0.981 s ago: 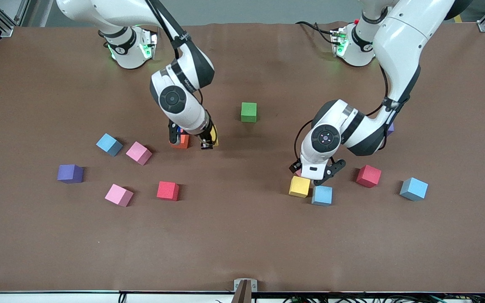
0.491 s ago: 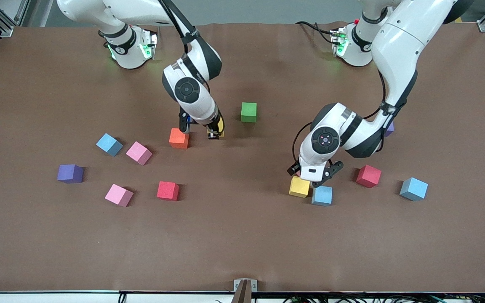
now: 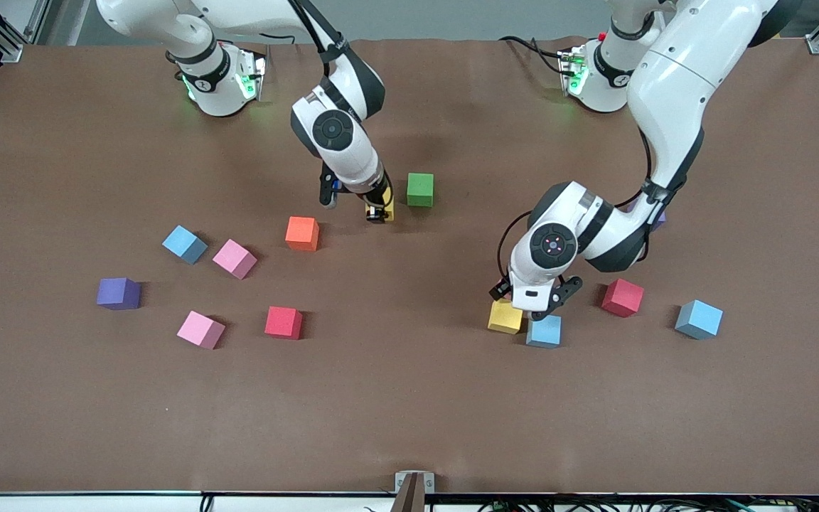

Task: Arrange 11 blocks into digit 3
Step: 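Carry the yellow cube beside green with the right gripper while the left grasps pink, then place the pink cube beside the green cube with the left gripper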

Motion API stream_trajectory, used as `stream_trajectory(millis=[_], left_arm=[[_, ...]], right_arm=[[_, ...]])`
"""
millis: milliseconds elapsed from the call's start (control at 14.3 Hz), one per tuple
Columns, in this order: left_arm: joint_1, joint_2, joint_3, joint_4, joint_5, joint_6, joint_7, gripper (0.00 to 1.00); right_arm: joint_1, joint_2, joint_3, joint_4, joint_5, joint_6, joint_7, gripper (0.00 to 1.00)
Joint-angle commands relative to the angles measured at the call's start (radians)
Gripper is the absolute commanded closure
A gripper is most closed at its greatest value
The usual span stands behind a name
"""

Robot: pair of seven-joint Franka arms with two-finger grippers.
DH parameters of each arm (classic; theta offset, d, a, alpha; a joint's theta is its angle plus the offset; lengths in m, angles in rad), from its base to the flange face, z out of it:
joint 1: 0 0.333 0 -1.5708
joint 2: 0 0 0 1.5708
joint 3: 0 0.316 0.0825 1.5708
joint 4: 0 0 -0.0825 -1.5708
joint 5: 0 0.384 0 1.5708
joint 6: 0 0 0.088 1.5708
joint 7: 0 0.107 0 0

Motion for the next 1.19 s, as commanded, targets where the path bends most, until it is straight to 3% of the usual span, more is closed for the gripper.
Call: stream_trajectory(millis=[0,140,210,350,561,631,841,1121], left_arm=[[0.004,0.004,0.015,-0.003,0.016,0.037,-0.016,0.10],[0.004,0.010,0.024,0.000,0.020,0.046,-0.015,0.15],[0.004,0.011,0.024,0.000,0.020,0.046,-0.015,0.24],[0.002,0.010,0.023,-0.001,0.019,0.046,-0.019,0.52],[-0.007,-0.007,0.021,-0.009,0.019,0.035,-0.129,0.81],[-0.012,-0.022,0.014,-0.020,0.020,0.035,-0.181,0.85],[-0.009,-0.080,-0.035,-0.085,0.019,0.035,-0.342,0.80],[-0.006,-0.203,-0.104,-0.236,0.019,0.046,-0.621,0.82]], right_arm=[[0.021,-0.046,0.000,-0.069,0.023,0.031,0.012,1.00],[0.024,-0.046,0.000,-0.069,0.023,0.031,0.014,1.00],[0.024,-0.046,0.000,-0.069,0.023,0.031,0.014,1.00],[0.033,-0.037,0.000,-0.068,0.023,0.037,0.014,1.00],[0.040,-0.031,0.000,-0.066,0.025,0.042,0.026,0.99],[0.044,-0.031,0.002,-0.066,0.025,0.043,0.027,0.99],[0.058,-0.011,0.002,-0.060,0.025,0.072,0.055,0.99],[0.073,0.017,0.002,-0.055,0.026,0.084,0.057,0.99]])
